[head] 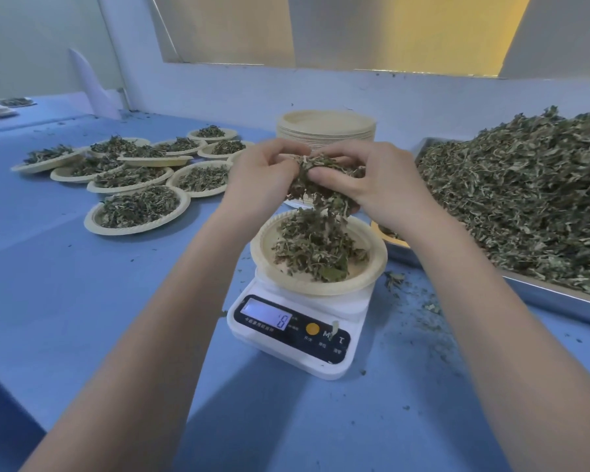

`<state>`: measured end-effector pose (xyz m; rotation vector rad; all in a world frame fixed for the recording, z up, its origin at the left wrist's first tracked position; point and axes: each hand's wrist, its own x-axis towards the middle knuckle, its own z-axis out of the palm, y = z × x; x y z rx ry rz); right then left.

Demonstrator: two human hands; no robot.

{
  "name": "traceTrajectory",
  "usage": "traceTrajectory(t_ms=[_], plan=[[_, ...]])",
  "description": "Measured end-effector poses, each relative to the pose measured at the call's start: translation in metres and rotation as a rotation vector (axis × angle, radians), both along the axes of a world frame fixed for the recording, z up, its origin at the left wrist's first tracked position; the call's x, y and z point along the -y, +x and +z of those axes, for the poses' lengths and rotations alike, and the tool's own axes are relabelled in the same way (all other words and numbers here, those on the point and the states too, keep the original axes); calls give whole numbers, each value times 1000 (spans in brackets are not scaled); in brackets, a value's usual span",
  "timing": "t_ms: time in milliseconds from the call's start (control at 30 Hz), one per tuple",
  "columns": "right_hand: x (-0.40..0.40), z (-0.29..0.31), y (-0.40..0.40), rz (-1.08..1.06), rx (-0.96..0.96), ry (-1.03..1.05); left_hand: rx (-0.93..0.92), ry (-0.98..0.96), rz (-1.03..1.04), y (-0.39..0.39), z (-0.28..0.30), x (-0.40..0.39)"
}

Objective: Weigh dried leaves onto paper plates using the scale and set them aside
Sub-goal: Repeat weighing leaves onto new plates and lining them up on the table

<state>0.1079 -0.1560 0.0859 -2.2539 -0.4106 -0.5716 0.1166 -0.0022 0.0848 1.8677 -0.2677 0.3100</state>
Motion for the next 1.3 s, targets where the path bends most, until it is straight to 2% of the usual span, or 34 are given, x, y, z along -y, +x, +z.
traceTrajectory(t_ms=[233,633,1000,1300], plan=[[-5,-3,0,-2,-42,-151,-56,33,25,-3,-6,-9],[-16,30,-1,-13,64,-235,-6,1,-89,-5,7,-2],[-15,39,0,-35,120,-133,-6,-32,-85,-6,20,1],[23,54,4,-121,172,-108,58,-61,-121,6,37,48]])
